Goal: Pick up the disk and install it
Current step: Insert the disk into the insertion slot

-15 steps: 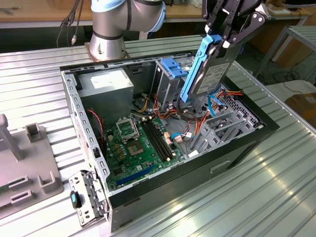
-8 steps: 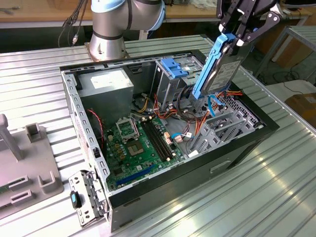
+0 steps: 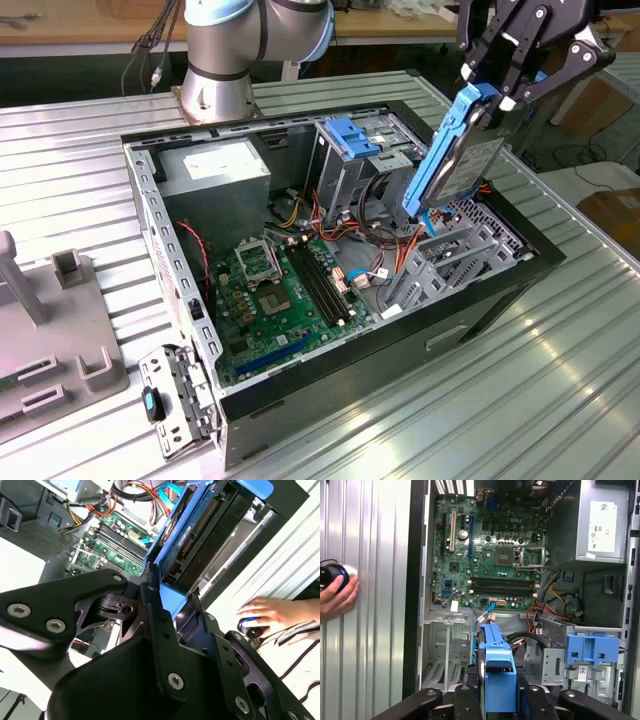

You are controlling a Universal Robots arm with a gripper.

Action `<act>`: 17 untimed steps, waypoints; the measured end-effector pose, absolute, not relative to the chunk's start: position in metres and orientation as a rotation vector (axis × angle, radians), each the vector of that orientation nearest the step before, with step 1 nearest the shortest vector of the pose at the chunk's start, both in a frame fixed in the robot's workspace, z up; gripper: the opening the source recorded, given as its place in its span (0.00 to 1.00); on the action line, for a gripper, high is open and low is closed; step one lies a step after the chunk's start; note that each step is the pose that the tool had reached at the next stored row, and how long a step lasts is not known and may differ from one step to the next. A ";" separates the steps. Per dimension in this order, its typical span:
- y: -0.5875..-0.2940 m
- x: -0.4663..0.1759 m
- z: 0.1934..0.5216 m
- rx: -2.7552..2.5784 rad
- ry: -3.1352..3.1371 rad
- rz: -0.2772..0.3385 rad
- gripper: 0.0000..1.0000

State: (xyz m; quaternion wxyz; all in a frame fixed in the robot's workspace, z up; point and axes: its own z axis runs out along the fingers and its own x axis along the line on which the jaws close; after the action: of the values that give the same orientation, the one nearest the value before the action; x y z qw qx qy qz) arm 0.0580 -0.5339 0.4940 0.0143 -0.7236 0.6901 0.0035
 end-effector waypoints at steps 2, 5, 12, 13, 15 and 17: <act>-0.545 0.058 0.494 -2.253 2.148 0.011 0.37; -0.560 0.058 0.493 -2.247 2.156 0.009 0.37; -0.569 0.059 0.486 -2.239 2.166 0.008 0.37; -0.569 0.062 0.486 -2.238 2.167 0.008 0.37; -0.570 0.063 0.482 -2.233 2.171 0.008 0.37; -0.572 0.063 0.479 -2.230 2.175 0.007 0.37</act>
State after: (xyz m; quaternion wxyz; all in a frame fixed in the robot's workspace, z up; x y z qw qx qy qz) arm 0.0632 -0.5717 0.4794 0.0133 -0.7159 0.6981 0.0024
